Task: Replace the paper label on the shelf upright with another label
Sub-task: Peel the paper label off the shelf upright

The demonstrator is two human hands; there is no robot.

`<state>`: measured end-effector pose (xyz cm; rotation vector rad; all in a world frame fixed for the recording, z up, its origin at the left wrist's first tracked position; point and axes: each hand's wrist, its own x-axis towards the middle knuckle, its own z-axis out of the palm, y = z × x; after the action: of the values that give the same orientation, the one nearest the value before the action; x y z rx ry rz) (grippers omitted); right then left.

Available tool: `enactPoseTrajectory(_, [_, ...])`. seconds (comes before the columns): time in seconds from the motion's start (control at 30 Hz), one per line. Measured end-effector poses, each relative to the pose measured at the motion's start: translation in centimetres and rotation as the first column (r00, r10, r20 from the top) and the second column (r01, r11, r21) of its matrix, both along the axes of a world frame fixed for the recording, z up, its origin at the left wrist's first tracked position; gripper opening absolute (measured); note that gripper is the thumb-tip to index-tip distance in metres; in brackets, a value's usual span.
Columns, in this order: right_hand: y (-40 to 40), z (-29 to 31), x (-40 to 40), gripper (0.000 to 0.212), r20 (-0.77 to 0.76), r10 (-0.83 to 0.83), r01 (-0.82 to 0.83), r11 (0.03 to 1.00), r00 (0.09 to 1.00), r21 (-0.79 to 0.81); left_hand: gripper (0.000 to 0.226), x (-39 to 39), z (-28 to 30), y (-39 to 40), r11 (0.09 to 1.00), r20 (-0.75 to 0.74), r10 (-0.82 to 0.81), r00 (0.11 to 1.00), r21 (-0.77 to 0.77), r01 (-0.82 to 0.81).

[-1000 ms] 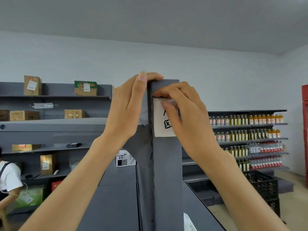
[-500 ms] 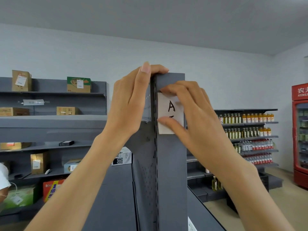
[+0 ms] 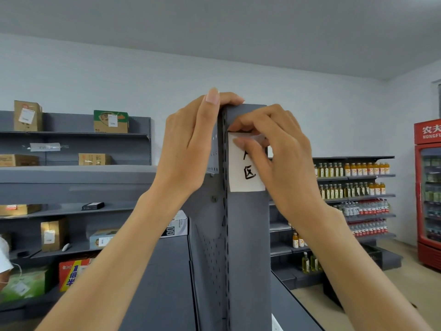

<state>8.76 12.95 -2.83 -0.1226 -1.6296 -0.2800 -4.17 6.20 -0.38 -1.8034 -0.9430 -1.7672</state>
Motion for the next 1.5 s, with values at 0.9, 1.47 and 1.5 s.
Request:
enactPoseTrajectory(0.9, [-1.2, 2.2, 0.4, 0.008, 0.136, -0.17, 0.167, 0.985, 0.976, 0.035, 0.048, -0.1, 0.1, 0.1, 1.0, -0.006, 0.021, 1.0, 0.022, -0.021])
enactPoseTrajectory(1.47, [-3.1, 0.6, 3.8, 0.01, 0.183, -0.103, 0.113, 0.993, 0.978, -0.043, 0.043, 0.6, -0.1, -0.1, 0.999, 0.038, 0.039, 0.999, -0.02, -0.038])
enactPoseTrajectory(1.5, [-3.2, 0.5, 4.0, 0.01, 0.187, -0.107, 0.116, 0.992, 0.977, -0.039, 0.043, 0.7, 0.0, -0.1, 0.999, 0.044, 0.041, 0.998, -0.02, -0.041])
